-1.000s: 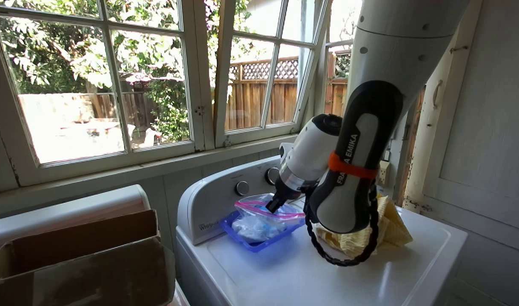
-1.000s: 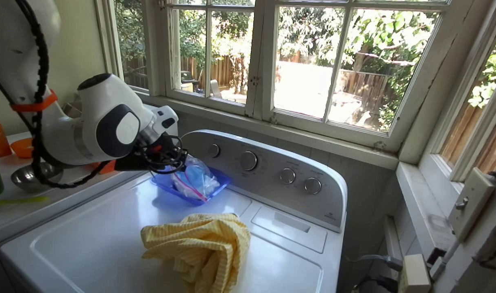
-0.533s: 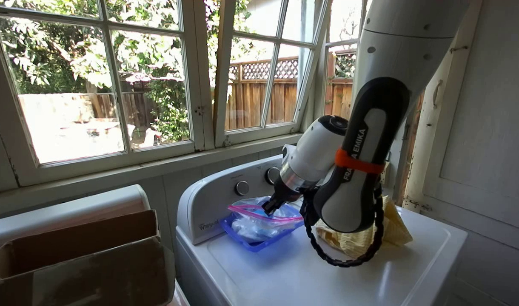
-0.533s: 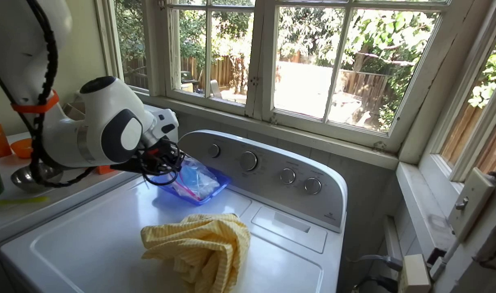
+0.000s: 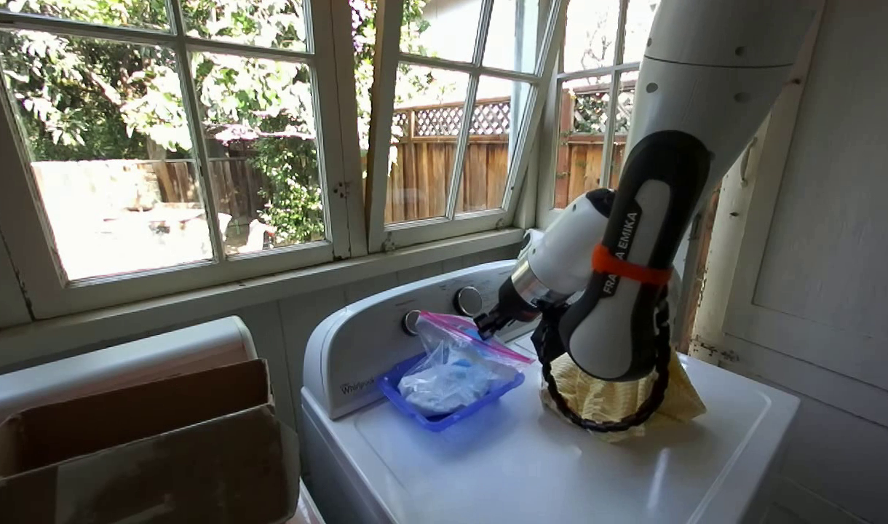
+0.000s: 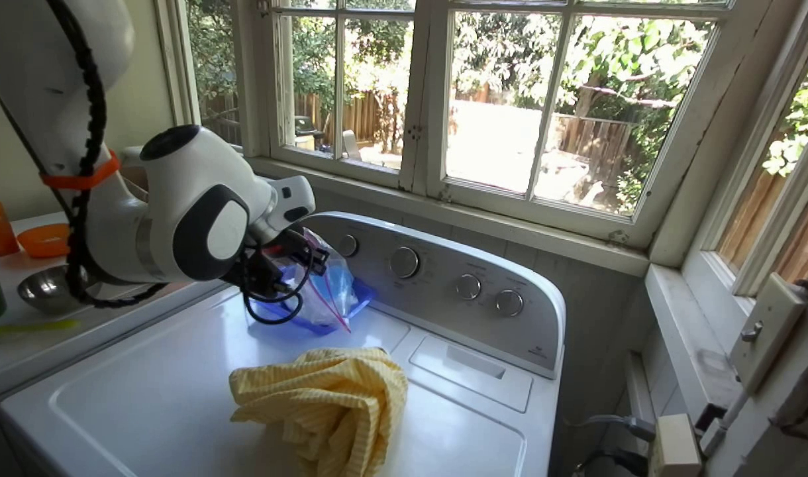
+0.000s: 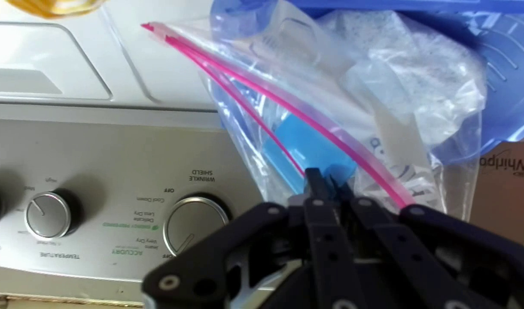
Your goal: Pick up the spoon and scoop some of the contents in the bag
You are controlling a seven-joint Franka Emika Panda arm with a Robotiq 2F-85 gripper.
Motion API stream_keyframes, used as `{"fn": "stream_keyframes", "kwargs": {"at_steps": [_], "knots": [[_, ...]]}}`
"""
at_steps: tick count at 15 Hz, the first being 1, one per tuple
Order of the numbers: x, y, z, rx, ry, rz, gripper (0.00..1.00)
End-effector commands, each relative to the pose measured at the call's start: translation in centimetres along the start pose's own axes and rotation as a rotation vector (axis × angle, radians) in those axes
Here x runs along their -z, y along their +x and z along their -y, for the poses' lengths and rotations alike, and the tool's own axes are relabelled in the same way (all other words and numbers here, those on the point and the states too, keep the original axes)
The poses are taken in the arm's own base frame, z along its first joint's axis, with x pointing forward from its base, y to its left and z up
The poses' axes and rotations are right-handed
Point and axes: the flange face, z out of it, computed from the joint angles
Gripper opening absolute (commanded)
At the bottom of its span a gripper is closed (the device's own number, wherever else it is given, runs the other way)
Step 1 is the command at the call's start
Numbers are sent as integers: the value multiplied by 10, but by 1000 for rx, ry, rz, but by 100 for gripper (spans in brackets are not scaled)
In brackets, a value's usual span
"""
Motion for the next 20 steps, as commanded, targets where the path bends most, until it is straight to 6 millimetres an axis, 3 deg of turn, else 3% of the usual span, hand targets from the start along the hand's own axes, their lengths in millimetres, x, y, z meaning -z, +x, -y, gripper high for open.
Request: {"fn": "stream_keyframes", "kwargs": {"at_steps": [1,6,11,12,14,17,18,20], "knots": [[18,-10,-8,-139,46,-22,2],[37,-19,-2,-281,128,-23,2],[44,-23,-13,-358,161,-25,2],[43,-19,-23,-369,127,-53,2],[51,-31,-3,-401,234,16,2],[51,-20,-14,-507,248,-58,2],[53,-24,-7,-506,302,-24,2],[51,-18,-19,-543,252,-65,2]]}}
